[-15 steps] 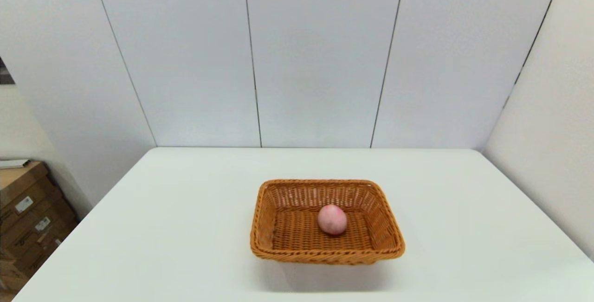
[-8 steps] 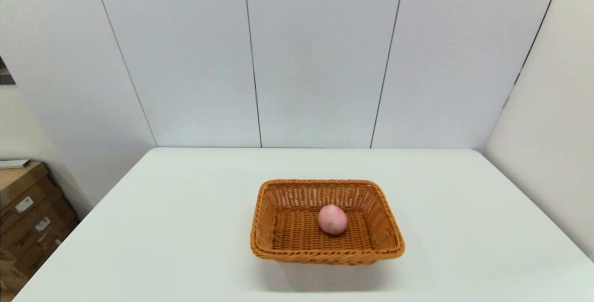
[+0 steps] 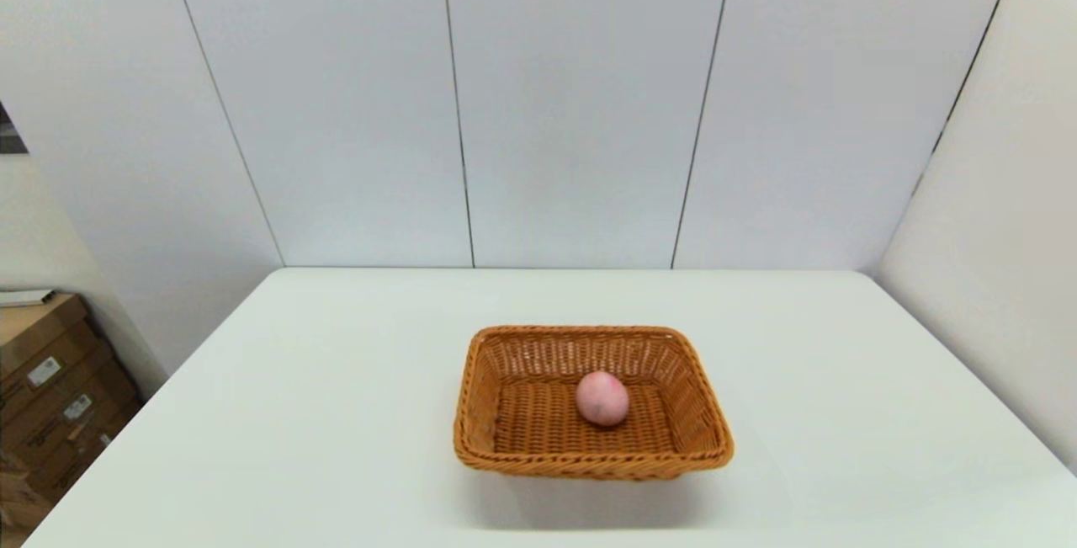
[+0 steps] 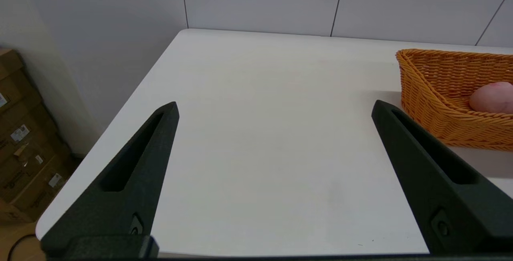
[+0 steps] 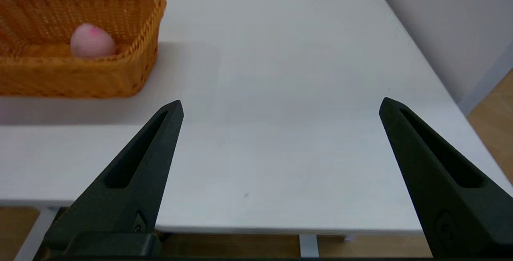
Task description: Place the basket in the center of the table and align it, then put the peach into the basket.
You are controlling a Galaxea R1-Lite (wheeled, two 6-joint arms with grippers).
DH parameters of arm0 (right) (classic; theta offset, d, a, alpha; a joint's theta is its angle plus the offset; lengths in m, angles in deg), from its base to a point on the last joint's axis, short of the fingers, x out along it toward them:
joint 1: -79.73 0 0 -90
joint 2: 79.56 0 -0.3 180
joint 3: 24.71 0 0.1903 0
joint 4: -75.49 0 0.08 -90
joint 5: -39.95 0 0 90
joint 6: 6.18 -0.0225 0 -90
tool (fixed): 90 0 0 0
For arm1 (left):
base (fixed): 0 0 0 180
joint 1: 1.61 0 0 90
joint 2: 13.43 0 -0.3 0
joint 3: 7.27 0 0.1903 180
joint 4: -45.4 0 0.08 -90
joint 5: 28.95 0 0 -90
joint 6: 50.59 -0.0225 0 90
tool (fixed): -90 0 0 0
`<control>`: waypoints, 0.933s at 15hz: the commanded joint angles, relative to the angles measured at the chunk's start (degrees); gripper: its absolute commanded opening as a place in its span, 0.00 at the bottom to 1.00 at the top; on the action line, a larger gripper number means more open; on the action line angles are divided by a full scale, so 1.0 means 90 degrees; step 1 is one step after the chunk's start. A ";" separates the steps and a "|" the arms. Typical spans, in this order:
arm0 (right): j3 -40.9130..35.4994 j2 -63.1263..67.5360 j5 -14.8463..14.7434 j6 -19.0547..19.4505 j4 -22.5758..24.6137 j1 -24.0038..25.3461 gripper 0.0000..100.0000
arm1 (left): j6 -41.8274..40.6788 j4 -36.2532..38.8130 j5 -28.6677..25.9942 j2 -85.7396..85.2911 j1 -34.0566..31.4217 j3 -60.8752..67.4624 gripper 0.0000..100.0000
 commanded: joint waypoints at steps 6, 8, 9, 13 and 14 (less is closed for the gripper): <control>-0.0084 -0.0126 0.0012 -0.0015 0.0037 -0.0003 1.00 | 0.0007 0.0001 0.0006 -0.0012 -0.0002 0.0007 1.00; -0.0084 -0.0126 0.0012 -0.0015 0.0037 -0.0003 1.00 | 0.0007 0.0001 0.0006 -0.0012 -0.0002 -0.0003 1.00; -0.0084 -0.0126 0.0012 -0.0015 0.0037 -0.0003 1.00 | 0.0007 0.0001 0.0006 -0.0012 -0.0002 0.0007 1.00; -0.0084 -0.0126 0.0012 -0.0015 0.0037 -0.0003 1.00 | 0.0007 0.0001 0.0006 -0.0012 -0.0002 -0.0003 1.00; -0.0084 -0.0126 0.0012 -0.0015 0.0037 -0.0003 1.00 | 0.0007 0.0001 0.0006 -0.0012 -0.0002 -0.0003 1.00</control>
